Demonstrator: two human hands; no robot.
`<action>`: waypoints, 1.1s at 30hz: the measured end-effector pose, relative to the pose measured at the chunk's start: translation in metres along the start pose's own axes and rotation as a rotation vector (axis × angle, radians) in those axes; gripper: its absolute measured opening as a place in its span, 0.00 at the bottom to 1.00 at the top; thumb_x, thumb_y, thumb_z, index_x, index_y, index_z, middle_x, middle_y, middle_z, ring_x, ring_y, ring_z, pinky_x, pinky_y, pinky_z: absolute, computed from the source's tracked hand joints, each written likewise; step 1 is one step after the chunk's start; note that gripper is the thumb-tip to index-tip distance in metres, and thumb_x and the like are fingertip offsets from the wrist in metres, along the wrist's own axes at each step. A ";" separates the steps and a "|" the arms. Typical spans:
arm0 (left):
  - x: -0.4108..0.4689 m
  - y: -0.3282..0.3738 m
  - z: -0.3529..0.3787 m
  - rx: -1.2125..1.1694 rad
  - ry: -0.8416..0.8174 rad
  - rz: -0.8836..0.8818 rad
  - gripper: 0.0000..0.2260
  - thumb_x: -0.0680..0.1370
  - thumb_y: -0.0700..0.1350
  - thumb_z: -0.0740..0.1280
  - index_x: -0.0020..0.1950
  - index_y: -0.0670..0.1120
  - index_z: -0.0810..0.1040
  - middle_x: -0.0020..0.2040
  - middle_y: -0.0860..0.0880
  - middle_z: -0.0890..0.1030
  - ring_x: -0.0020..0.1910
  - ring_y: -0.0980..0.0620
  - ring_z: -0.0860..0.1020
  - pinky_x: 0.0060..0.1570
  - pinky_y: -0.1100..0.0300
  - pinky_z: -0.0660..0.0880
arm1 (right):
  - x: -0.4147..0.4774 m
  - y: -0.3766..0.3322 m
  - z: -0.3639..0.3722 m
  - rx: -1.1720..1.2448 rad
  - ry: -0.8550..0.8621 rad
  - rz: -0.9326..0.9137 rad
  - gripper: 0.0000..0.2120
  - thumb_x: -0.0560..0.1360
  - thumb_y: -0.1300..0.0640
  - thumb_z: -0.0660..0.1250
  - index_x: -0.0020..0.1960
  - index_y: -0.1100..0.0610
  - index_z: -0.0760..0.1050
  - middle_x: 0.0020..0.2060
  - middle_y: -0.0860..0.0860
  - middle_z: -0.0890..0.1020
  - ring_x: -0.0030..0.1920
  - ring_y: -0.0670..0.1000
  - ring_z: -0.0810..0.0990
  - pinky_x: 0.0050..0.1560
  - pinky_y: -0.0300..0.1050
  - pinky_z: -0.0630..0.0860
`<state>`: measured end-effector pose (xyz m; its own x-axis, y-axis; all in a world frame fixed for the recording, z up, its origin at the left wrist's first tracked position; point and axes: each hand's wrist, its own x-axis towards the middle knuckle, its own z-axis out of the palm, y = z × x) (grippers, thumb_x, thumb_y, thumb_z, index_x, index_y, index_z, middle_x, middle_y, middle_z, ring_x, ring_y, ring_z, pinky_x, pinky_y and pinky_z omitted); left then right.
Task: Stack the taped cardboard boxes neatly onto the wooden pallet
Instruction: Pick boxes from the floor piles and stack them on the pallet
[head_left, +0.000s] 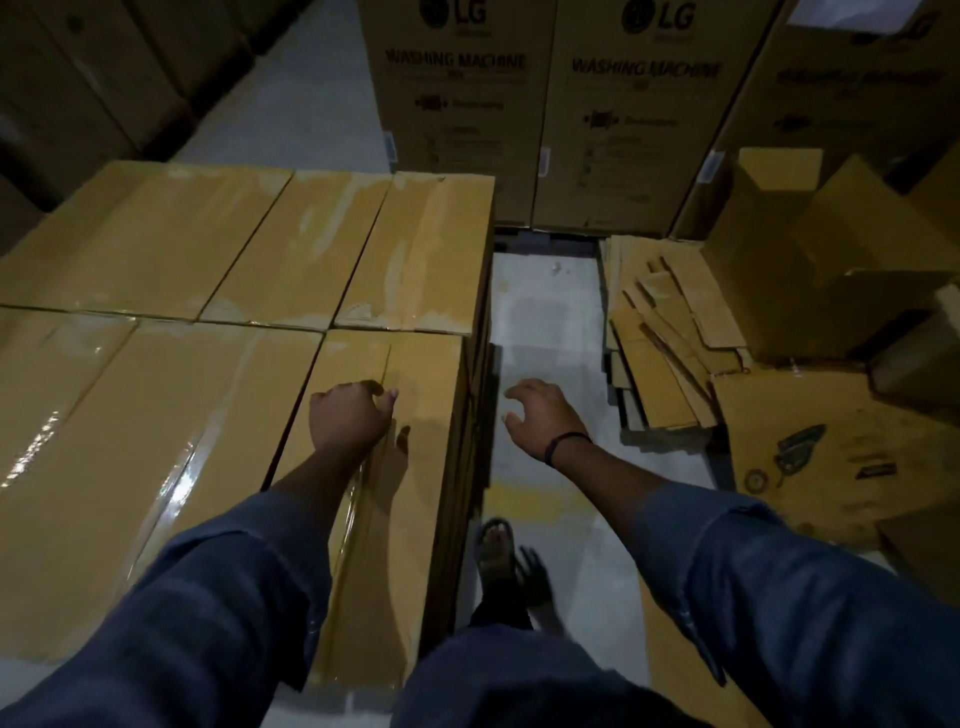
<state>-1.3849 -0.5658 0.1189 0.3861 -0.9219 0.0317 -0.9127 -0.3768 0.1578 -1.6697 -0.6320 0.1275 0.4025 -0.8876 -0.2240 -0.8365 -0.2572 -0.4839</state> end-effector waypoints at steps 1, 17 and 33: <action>0.013 -0.002 0.002 0.009 -0.003 -0.011 0.20 0.82 0.64 0.59 0.59 0.53 0.83 0.42 0.52 0.84 0.40 0.52 0.82 0.56 0.50 0.77 | 0.016 -0.004 0.001 0.005 -0.011 -0.003 0.21 0.81 0.50 0.64 0.73 0.54 0.73 0.74 0.54 0.71 0.75 0.58 0.65 0.74 0.54 0.66; 0.226 -0.054 0.041 -0.142 -0.087 -0.225 0.20 0.79 0.54 0.70 0.66 0.44 0.78 0.61 0.40 0.78 0.57 0.38 0.78 0.56 0.45 0.79 | 0.245 -0.058 0.017 0.105 -0.105 0.132 0.24 0.79 0.59 0.67 0.74 0.61 0.70 0.70 0.61 0.70 0.69 0.60 0.71 0.69 0.45 0.67; 0.263 -0.060 0.053 -0.283 -0.171 -0.362 0.23 0.78 0.53 0.73 0.68 0.42 0.78 0.60 0.38 0.78 0.57 0.36 0.79 0.58 0.46 0.79 | 0.282 -0.058 0.045 0.060 -0.043 0.257 0.15 0.78 0.56 0.68 0.64 0.56 0.73 0.61 0.62 0.73 0.61 0.63 0.74 0.58 0.49 0.75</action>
<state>-1.2360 -0.7905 0.0659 0.6228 -0.7465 -0.2340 -0.6423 -0.6587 0.3918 -1.4909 -0.8506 0.0540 0.1961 -0.9033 -0.3814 -0.8902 -0.0009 -0.4556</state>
